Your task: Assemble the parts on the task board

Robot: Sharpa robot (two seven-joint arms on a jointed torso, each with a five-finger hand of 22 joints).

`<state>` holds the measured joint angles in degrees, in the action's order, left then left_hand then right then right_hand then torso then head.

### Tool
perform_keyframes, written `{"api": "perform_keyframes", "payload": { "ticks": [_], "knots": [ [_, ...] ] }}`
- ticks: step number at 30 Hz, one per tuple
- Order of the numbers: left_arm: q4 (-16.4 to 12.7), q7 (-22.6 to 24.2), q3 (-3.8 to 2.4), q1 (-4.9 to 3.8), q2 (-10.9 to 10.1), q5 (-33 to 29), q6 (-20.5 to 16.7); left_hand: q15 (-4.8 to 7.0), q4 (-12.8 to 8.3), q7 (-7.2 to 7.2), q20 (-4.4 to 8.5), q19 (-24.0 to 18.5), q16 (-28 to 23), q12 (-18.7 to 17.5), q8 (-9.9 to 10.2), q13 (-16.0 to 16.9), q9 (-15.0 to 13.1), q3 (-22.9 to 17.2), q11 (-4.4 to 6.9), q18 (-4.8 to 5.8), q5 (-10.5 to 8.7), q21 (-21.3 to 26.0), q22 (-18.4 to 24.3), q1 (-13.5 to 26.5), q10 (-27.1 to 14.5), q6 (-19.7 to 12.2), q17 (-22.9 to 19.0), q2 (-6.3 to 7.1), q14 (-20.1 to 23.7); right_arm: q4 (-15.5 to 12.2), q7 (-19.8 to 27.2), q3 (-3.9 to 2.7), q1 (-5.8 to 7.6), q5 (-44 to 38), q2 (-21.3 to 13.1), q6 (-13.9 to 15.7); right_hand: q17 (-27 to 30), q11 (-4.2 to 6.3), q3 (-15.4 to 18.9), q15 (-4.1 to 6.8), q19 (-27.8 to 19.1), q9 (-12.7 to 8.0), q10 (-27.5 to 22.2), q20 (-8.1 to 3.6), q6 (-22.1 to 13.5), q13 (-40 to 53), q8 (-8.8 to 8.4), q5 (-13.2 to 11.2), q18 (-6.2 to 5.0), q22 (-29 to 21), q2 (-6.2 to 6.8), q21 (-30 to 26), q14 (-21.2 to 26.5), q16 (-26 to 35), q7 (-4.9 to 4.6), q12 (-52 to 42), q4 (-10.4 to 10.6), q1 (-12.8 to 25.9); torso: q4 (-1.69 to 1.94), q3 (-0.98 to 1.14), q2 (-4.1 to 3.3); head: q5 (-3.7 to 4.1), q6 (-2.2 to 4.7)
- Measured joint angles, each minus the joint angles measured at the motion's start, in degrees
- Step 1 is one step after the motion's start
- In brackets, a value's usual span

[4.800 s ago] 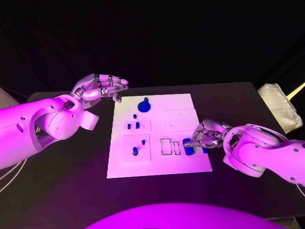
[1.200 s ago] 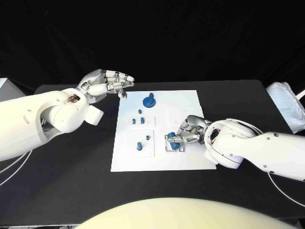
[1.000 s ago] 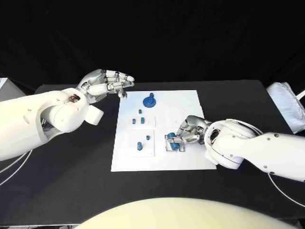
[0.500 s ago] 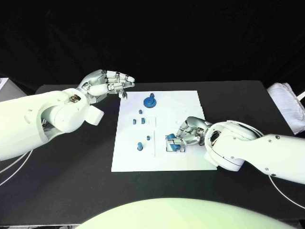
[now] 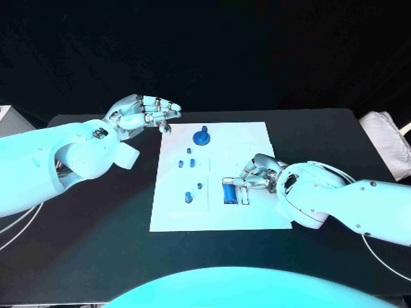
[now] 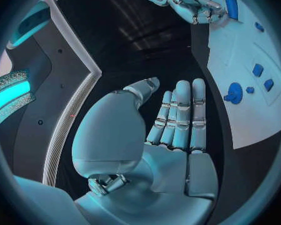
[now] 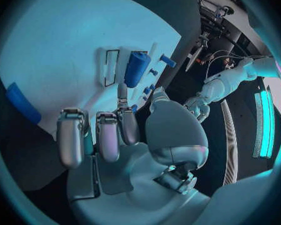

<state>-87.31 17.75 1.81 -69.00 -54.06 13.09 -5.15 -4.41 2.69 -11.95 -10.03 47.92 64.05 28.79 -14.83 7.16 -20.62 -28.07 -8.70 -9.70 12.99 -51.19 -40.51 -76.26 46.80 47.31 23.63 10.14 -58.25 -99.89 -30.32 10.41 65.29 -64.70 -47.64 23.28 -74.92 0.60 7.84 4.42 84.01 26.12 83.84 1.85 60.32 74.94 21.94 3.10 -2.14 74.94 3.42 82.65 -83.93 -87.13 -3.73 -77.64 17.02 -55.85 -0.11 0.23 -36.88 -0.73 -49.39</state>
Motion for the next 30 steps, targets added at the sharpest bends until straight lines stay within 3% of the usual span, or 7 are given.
{"api": "perform_keyframes", "payload": {
  "ticks": [5,9,13,17,20,22,30],
  "knots": [
    [-0.02,-0.05,0.00,0.00,-0.02,0.01,0.01,-0.21,0.17,0.00,0.00,0.00,0.00,0.00,0.00,-0.06,0.00,0.17,0.00,0.00,0.00,0.00,0.09,0.00,0.00,0.00,0.00,0.00,0.21,0.00,0.15,0.00,0.00,-0.06,-0.09,-0.17,0.00,0.00,0.12,0.00,0.00,0.00,0.00,0.00,-0.67,0.00,0.00,-0.01,0.00,0.00,0.33,-0.46,0.00,0.22,-0.20,0.44,0.07,0.33,0.00,0.01,-0.01,0.01,0.01],
    [-0.03,-0.08,0.00,0.00,-0.02,0.02,0.01,-0.21,0.17,0.00,0.00,0.00,0.00,0.00,0.00,-0.06,0.00,0.17,0.00,0.00,0.00,0.00,0.09,0.00,0.00,0.00,0.00,0.00,0.21,-0.14,0.42,0.00,0.00,-0.09,-0.23,-0.54,0.00,0.00,0.12,0.00,0.00,0.00,0.00,0.00,-0.75,0.00,0.00,-0.01,0.01,-0.01,-1.23,-0.46,0.00,0.22,-0.15,0.44,0.07,-1.28,0.00,0.03,-0.01,0.01,-0.08],
    [-0.03,-0.11,0.00,0.00,-0.04,0.03,0.02,-0.21,0.17,0.00,0.00,0.00,0.00,0.00,0.00,-0.06,0.00,0.17,0.00,0.00,0.00,0.00,0.09,0.00,0.00,0.00,-0.02,0.00,0.21,-0.41,0.81,0.00,-0.01,-0.13,-0.59,-0.77,0.01,0.00,0.30,0.00,0.00,0.00,0.00,0.00,-0.81,0.00,0.00,1.19,0.00,-0.01,-1.79,-0.51,0.00,0.22,-0.21,0.44,-0.11,-3.80,0.01,0.02,0.00,0.01,-0.13],
    [-0.03,-0.13,0.00,0.00,-0.05,0.04,0.02,-0.21,0.17,0.00,0.00,0.00,0.00,0.00,0.00,-0.06,0.01,0.17,0.00,-0.01,0.00,0.00,0.09,0.00,0.00,0.00,-0.05,0.00,0.21,-1.01,1.68,0.00,-0.02,-0.37,-1.51,-0.74,0.01,0.00,0.80,0.00,0.00,0.00,0.00,0.00,-0.94,0.00,0.00,3.36,0.01,-0.01,-2.31,-0.67,0.00,0.22,-0.34,0.44,-0.61,-8.92,0.01,0.02,0.03,0.01,-0.03],
    [-0.02,-0.14,0.00,0.00,-0.05,0.04,0.03,-0.21,0.17,0.00,0.00,0.00,0.00,0.00,0.00,-0.06,0.01,0.17,0.00,0.00,0.00,0.19,0.09,0.00,0.00,0.00,-0.05,0.00,0.21,-1.65,2.76,0.00,-0.02,-0.60,-2.27,-0.71,0.01,0.00,0.71,0.00,0.00,0.00,0.00,0.00,-1.44,0.05,0.00,4.63,0.00,-0.02,-1.91,-0.97,0.00,0.46,-0.22,0.44,-2.04,-14.52,0.01,0.03,0.04,0.01,0.03],
    [-0.02,-0.14,0.00,0.00,-0.05,0.05,0.03,-0.21,0.17,0.00,0.00,0.00,0.00,0.00,0.00,-0.06,0.01,0.17,0.00,0.00,0.00,0.21,0.09,0.00,0.00,0.00,-0.04,0.00,0.21,-2.10,3.69,0.00,-0.02,-0.75,-2.67,-0.71,0.01,-0.01,-0.29,-0.02,0.00,-0.06,-0.01,0.00,-1.44,0.27,0.04,2.12,0.00,-0.02,-1.06,-1.23,0.00,0.46,-0.22,0.40,-3.18,-18.38,0.01,0.02,0.04,0.01,0.05],
    [-0.01,-0.14,0.00,0.00,-0.06,0.07,0.03,-0.21,0.16,0.00,0.00,0.00,0.00,0.00,0.00,-0.06,0.01,0.16,0.00,0.00,0.00,0.21,0.09,0.00,0.00,0.00,-0.04,0.00,0.21,-3.16,6.88,-0.02,-0.49,-1.31,-3.41,-0.76,0.01,0.00,-2.44,-0.05,0.00,1.02,0.02,0.00,-0.20,0.32,1.79,1.45,0.00,-0.02,0.96,-1.33,0.00,0.46,0.58,-0.39,-4.68,-24.73,-0.02,0.04,0.04,0.04,0.13]
  ]
}}
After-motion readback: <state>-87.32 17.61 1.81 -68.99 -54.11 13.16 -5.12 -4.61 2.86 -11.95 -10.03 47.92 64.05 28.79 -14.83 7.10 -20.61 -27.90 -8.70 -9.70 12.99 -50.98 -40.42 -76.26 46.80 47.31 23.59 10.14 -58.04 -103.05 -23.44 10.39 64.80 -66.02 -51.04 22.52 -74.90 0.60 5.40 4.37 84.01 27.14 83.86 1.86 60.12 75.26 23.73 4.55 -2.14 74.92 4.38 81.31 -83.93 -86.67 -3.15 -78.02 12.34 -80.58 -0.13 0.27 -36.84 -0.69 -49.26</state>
